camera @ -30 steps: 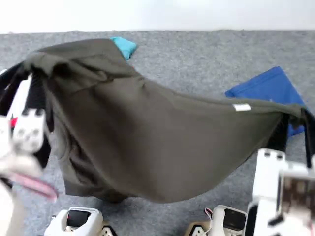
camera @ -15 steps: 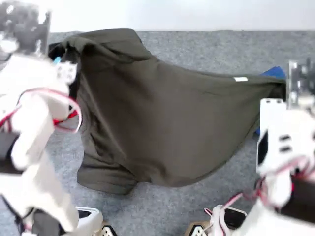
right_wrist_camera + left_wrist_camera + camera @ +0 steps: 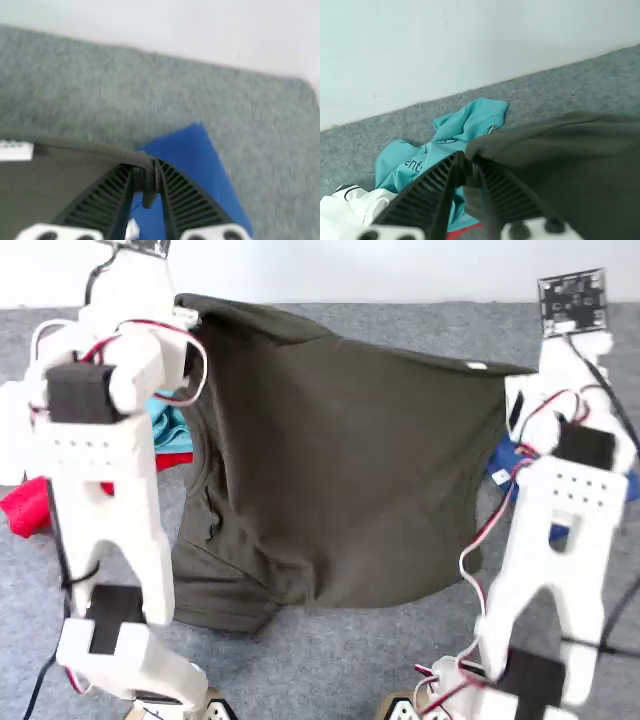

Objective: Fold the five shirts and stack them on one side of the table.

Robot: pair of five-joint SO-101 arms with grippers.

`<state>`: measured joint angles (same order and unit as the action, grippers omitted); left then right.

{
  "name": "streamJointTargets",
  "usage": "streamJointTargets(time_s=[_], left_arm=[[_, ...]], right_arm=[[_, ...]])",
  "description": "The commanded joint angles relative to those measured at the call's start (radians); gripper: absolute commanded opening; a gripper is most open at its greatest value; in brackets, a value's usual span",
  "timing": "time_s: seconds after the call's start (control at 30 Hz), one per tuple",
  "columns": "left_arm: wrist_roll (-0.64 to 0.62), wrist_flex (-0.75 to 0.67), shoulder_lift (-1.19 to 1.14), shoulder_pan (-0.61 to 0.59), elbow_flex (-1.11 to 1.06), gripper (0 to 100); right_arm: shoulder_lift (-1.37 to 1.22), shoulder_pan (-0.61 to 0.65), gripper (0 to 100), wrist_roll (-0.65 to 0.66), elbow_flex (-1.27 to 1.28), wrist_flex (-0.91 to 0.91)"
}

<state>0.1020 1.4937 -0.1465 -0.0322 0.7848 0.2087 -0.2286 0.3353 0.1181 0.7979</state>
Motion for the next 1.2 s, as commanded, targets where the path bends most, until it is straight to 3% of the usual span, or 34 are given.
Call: streamJointTargets(time_s=[0.0, 0.23, 0.67, 0.83, 1.1, 1.17], left_arm=[[0.012, -0.069, -0.043, -0.041, 0.010, 2], [0.014, -0.106, -0.106, -0.051, 0.012, 2], [0.055, -0.124, -0.324, -0.044, 0.012, 2], [0.054, -0.075, -0.327, -0.041, 0.024, 2], [0.055, 0.262, -0.328, -0.049, 0.189, 2], [0.054, 0.264, -0.321, -0.058, 0.166, 2]], right_arm=[[-0.054, 0.045, 0.9, -0.009, -0.006, -0.160], [-0.179, 0.130, 0.9, -0.009, -0.006, -0.321], [-0.469, 0.048, 0.9, -0.009, -0.184, -0.303], [-0.476, 0.016, 0.9, -0.003, -0.265, -0.124], [-0.386, 0.025, 0.9, 0.089, -0.347, 0.312], [-0.364, 0.025, 0.9, 0.110, -0.345, 0.409]])
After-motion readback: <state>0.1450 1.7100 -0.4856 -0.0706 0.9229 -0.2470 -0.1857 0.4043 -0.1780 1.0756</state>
